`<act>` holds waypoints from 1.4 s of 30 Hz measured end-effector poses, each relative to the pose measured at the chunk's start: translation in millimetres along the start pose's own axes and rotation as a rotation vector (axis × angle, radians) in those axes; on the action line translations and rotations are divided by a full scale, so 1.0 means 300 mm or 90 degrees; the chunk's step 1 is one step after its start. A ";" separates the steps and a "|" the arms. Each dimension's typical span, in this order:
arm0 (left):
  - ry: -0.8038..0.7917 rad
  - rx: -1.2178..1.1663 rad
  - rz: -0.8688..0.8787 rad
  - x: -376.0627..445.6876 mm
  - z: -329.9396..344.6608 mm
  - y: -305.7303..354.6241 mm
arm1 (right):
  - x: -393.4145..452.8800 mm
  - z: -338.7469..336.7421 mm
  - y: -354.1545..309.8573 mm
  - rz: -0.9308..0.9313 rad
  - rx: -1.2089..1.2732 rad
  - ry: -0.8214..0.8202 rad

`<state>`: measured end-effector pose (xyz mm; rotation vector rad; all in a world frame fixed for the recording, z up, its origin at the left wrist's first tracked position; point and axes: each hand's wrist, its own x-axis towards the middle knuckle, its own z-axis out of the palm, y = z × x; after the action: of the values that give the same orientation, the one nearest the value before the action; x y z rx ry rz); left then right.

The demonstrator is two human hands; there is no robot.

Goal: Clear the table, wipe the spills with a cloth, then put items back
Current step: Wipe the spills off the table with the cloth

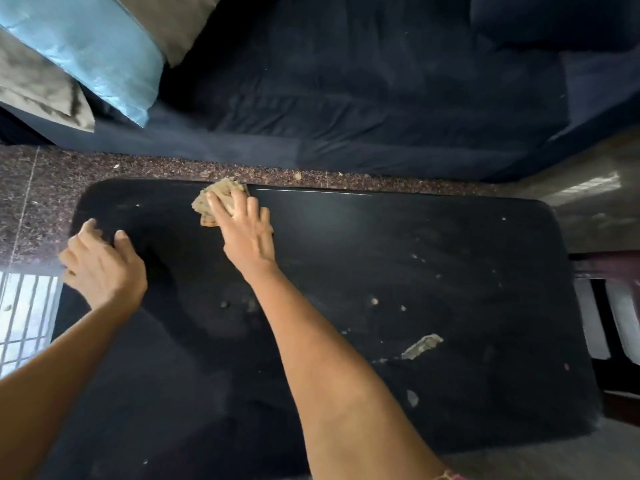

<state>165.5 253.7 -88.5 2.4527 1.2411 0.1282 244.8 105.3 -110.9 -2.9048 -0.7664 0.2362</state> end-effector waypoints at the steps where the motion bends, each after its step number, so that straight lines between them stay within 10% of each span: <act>1: -0.004 -0.001 0.006 -0.028 0.013 0.040 | -0.012 -0.012 0.056 0.016 -0.004 0.003; 16: -0.077 -0.017 0.104 -0.597 0.355 0.763 | -0.523 -0.173 1.418 0.424 -0.036 0.060; 24: -0.082 -0.003 0.085 -0.635 0.379 0.771 | -0.460 -0.150 1.547 0.783 0.060 0.149; 33: -0.072 0.007 0.051 -0.610 0.345 0.785 | -0.261 -0.112 0.962 0.247 0.060 0.088; 37: -0.099 0.022 0.081 -0.659 0.372 0.837 | -0.265 -0.125 1.101 -0.072 0.017 0.072; 42: -0.106 0.038 0.117 -0.677 0.400 0.877 | -0.397 -0.200 1.505 0.264 0.059 0.161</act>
<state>271.7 -83.2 -80.7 2.5664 0.9621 -0.0640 369.4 -348.5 -111.7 -2.8941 -0.1079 -0.0581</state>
